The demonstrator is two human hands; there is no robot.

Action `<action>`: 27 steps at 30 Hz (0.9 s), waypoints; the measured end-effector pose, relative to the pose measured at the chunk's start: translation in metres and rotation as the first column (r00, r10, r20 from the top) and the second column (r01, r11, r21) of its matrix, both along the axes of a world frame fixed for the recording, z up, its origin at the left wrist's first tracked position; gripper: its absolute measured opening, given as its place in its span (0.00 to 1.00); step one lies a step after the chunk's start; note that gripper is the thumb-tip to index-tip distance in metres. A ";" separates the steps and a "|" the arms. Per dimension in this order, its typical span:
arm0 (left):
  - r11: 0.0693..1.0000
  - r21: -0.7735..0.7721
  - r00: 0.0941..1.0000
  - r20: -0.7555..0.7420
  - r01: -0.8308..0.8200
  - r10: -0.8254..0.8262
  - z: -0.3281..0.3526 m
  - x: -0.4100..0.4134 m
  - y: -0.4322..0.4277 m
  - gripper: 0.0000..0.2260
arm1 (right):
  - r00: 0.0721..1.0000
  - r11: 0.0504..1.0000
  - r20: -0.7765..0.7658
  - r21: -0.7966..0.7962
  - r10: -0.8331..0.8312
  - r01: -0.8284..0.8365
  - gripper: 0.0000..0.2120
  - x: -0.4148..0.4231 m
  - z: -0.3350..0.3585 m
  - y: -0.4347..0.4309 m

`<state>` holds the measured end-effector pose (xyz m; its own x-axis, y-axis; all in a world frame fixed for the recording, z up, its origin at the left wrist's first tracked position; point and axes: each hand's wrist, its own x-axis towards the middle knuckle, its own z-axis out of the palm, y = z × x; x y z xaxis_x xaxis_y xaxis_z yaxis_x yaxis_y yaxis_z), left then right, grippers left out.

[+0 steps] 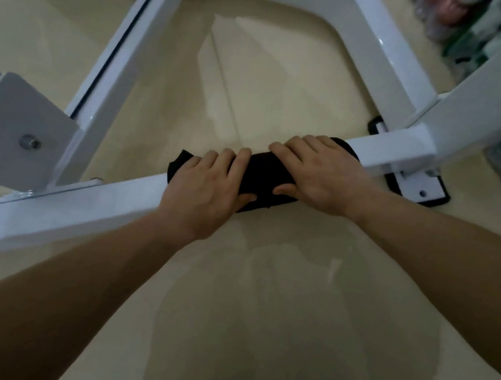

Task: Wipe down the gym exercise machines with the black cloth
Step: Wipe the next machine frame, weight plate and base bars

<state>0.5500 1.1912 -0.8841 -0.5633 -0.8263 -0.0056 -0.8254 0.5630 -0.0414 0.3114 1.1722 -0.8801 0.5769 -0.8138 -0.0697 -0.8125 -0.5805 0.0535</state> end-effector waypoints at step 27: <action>0.999 0.022 0.999 0.000 0.043 -0.043 0.000 0.019 -0.004 0.32 | 0.986 0.988 -0.057 0.019 -0.154 0.155 0.35 0.031 0.005 0.017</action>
